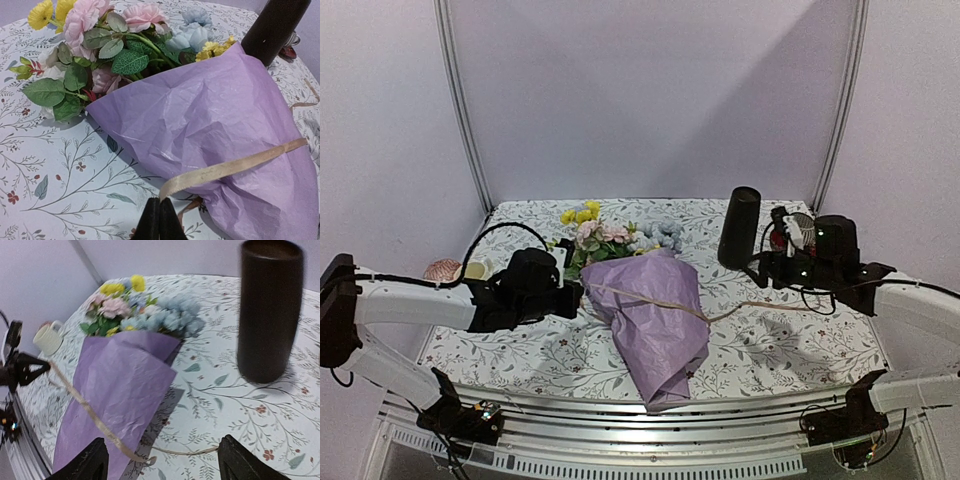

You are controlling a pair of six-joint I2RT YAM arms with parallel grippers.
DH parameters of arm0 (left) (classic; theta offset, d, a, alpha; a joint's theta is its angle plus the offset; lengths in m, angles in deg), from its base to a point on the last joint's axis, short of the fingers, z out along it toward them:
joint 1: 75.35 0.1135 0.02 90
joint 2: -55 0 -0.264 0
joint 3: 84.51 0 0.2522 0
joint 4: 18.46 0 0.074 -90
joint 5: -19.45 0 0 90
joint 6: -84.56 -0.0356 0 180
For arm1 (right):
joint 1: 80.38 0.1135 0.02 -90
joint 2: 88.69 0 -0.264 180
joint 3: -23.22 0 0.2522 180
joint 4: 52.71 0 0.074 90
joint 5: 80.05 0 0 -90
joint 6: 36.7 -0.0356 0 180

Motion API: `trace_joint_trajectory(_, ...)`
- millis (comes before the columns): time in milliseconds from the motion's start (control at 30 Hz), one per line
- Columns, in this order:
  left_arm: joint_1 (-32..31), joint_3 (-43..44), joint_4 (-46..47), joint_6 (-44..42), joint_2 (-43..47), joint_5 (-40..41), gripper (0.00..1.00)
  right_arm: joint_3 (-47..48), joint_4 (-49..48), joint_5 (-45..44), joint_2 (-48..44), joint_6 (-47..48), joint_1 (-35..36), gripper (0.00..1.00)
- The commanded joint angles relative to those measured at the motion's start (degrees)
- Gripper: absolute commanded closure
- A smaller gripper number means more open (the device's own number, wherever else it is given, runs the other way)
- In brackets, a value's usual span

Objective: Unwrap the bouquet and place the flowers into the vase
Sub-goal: Untie the half-tied ribbon from the folded wrapping paper, then pick up the untied ribbon from the folded wrapping paper.

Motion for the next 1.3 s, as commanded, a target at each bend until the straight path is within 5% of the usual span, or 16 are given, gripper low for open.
trace_joint_trajectory(0,0.9,-0.5,-0.1,0.1,0.5,0.1,1.0,3.6,4.1,6.7,5.6,7.7,5.4,0.27)
trace_joint_trajectory(267,0.8,-0.3,0.1,0.2,0.1,-0.1,1.0,7.7,8.2,5.6,17.4,13.0,12.8,0.4)
trace_joint_trajectory(667,0.9,-0.2,0.4,0.1,-0.4,0.1,1.0,8.5,5.3,8.7,24.1,15.4,13.6,0.44)
trace_joint_trajectory(1267,0.9,0.1,0.1,-0.1,-0.4,0.4,1.0,12.6,3.6,10.7,32.2,16.1,14.0,0.72)
